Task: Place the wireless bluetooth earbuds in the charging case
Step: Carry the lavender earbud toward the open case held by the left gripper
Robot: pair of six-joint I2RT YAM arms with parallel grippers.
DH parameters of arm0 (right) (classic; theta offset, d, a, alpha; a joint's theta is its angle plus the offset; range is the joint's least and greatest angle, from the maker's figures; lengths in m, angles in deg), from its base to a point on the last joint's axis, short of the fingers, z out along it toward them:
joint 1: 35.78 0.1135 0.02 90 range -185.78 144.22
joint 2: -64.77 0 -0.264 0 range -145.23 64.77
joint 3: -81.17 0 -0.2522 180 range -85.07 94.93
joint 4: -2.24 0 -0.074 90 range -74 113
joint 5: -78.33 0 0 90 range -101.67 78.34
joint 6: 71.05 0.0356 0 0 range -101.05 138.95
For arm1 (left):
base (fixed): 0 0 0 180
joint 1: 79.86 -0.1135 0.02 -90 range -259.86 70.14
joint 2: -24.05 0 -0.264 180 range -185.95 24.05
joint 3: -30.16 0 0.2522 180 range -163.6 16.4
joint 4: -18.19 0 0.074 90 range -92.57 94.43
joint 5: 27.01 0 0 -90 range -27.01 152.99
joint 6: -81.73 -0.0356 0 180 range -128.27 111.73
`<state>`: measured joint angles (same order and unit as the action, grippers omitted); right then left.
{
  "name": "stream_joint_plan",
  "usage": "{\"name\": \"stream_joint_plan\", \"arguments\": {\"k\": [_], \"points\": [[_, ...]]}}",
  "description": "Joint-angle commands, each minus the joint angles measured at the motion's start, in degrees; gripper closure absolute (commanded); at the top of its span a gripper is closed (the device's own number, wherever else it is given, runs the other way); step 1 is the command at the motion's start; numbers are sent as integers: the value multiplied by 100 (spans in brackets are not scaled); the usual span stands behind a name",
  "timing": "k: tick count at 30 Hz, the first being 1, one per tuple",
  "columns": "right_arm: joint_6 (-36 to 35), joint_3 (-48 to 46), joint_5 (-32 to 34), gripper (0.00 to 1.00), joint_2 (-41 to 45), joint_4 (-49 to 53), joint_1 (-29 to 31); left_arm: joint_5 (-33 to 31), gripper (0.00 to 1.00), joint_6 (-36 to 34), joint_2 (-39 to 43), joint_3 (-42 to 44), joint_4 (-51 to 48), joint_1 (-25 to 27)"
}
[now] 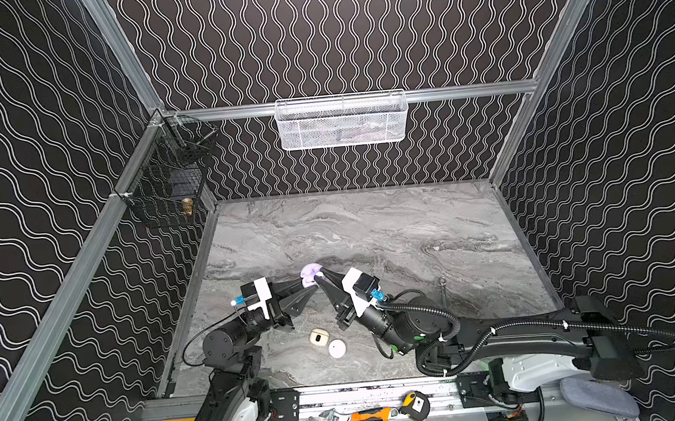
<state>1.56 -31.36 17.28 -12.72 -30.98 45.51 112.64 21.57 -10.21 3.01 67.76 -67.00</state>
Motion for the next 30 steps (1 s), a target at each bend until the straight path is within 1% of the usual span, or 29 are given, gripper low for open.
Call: {"name": "stream_joint_plan", "arguments": {"k": [1,5,13,30], "points": [[-34,69,-72,91,-42,-320,-67,3,100,123,-37,-26,271,-4],[91,139,-160,92,-138,-216,-174,5,100,162,-49,-23,337,-3],[153,148,-131,93,-265,-242,-282,-44,100,31,85,-37,47,-3],[373,-76,-437,95,-258,-250,-290,-142,100,-64,165,-90,-194,-3]]}}
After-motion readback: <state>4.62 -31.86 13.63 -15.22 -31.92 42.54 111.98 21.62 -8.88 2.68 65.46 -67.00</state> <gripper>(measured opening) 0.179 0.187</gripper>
